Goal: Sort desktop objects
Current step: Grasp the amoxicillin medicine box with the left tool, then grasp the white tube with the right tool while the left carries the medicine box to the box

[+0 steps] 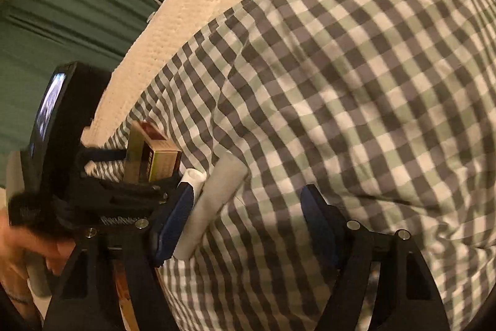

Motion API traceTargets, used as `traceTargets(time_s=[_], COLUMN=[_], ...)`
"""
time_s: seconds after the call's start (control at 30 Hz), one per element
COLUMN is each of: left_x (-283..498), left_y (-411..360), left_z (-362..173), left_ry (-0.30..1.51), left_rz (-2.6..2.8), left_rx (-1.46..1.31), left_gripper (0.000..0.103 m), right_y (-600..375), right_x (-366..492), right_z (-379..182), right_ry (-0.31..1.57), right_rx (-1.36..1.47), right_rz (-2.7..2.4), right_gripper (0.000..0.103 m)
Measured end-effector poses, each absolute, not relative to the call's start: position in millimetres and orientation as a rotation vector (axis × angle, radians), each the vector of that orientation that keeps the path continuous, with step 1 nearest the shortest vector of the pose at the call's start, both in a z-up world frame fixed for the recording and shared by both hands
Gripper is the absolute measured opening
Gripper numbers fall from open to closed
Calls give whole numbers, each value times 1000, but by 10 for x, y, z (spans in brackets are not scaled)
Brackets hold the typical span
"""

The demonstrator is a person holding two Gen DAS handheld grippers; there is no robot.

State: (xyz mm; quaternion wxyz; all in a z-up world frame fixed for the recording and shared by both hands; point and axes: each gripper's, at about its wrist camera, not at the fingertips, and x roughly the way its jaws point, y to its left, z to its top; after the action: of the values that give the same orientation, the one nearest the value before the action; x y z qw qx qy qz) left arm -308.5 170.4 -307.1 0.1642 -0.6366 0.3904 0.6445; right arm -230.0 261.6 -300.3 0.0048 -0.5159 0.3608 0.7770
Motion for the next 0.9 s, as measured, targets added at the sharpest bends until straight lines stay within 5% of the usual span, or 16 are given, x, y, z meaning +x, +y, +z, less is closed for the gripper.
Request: traceTargets(time_s=[0.17, 0.33, 0.37, 0.5, 0.77, 0.9], left_x=[-3066, -2933, -2872, -2589, -2381, -1938], left_y=[1551, 1310, 1284, 1202, 1078, 808], left_z=[-2828, -2392, -2311, -1937, -1215, -804], left_ry=[1017, 801, 771, 633, 348, 223], left_rz=[2001, 2205, 2230, 2303, 2433, 2535], left_rx=[-1783, -1709, -1689, -1585, -1340, -1198], left_gripper=[80, 80, 80, 80, 80, 80], right_y=[2361, 2282, 2277, 2283, 2346, 2118], right_x=[-2357, -2252, -2220, -2041, -1590, -1634], right_z=[-3095, -3085, -3066, -2954, -2659, -2350], right_ry=[950, 800, 812, 770, 854, 438], right_rx=[-1647, -1629, -1629, -1594, -1493, -1459], right_rz=[2448, 2502, 2521, 2557, 2677, 2837], right_gripper=[67, 41, 27, 0, 0, 1])
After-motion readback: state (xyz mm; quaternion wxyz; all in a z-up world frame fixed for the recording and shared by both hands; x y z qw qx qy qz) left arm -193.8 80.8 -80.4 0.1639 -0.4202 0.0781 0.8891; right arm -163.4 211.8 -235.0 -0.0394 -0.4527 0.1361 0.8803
